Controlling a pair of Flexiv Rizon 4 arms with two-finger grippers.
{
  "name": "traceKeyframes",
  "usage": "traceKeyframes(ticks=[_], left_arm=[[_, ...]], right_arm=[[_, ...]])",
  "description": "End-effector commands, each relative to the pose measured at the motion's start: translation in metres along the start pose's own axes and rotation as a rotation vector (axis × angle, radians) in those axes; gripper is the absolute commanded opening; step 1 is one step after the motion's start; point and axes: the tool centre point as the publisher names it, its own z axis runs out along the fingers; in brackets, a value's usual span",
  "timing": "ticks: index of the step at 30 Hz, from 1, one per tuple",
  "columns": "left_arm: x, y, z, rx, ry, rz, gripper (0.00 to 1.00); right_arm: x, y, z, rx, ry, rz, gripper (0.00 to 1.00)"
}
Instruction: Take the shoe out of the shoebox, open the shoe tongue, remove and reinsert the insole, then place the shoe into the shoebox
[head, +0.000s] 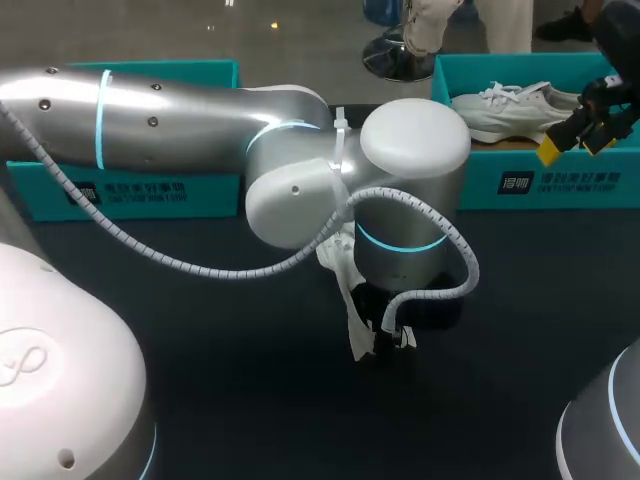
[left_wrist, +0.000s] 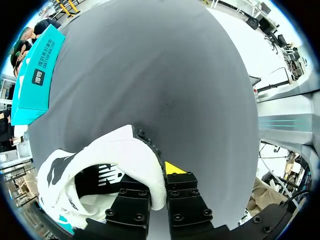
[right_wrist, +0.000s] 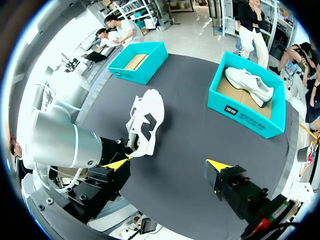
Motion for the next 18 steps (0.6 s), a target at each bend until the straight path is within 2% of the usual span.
traceKeyframes(ticks=[1, 9, 18], left_arm=[[0.005, 0.02, -0.029, 0.038, -0.006, 0.015, 0.0], [0.013, 0.028, -0.044, 0.027, 0.01, 0.079, 0.0], [0.009, 0.029, -0.073, -0.002, 0.045, 0.164, 0.0]], right_arm=[[-0.001, 0.003, 0.0, 0.007, 0.001, 0.001, 1.0], [-0.001, 0.003, 0.0, 0.007, 0.001, 0.001, 1.0], [-0.001, 0.003, 0.0, 0.007, 0.001, 0.001, 1.0]])
